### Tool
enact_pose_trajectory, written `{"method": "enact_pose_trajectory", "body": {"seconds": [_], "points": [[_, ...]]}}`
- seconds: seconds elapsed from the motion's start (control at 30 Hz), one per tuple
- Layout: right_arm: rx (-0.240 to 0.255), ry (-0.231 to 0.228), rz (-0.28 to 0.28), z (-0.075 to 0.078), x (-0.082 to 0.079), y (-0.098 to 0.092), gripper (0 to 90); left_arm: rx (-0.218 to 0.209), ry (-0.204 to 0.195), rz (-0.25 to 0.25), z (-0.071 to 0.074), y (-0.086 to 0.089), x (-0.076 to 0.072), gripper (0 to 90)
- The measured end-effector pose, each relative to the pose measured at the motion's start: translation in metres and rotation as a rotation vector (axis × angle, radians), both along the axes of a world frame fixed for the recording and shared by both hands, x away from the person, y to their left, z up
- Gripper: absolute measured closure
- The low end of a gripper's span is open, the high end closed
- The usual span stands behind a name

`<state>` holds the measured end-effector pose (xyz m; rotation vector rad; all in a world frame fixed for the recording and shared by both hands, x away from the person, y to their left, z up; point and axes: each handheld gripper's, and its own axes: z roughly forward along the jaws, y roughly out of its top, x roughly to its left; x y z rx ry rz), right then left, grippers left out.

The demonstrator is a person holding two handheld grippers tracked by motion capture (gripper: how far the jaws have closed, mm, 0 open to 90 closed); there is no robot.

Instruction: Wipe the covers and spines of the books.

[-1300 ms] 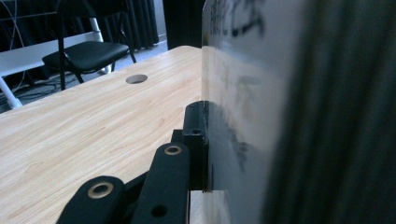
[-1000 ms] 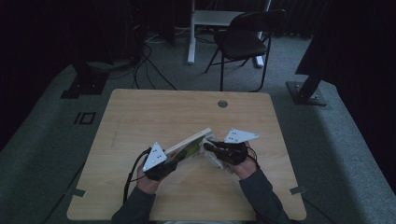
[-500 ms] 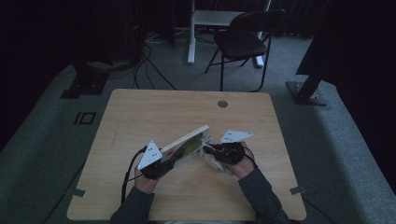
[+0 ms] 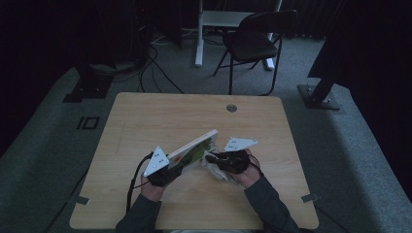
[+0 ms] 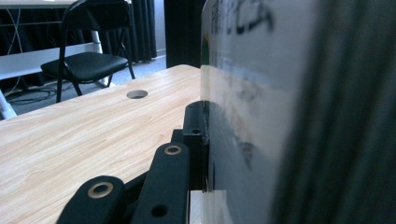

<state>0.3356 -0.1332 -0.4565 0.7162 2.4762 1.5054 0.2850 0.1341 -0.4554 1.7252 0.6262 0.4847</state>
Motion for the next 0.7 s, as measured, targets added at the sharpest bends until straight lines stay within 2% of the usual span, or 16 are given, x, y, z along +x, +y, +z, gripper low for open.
{"method": "enact_pose_trajectory", "body": {"seconds": [0.23, 0.53, 0.7], "points": [[0.001, -0.021, 0.054, 0.003, -0.01, 0.016, 82.0, -0.003, 0.004, 0.005, -0.001, -0.002, 0.001, 78.1], [-0.006, -0.005, 0.121, -0.002, -0.02, 0.037, 82.0, -0.002, 0.005, 0.017, -0.004, -0.003, 0.001, 78.1], [0.019, 0.012, 0.145, -0.003, -0.023, 0.043, 82.0, -0.006, 0.006, 0.019, -0.003, -0.004, 0.001, 78.1]]}}
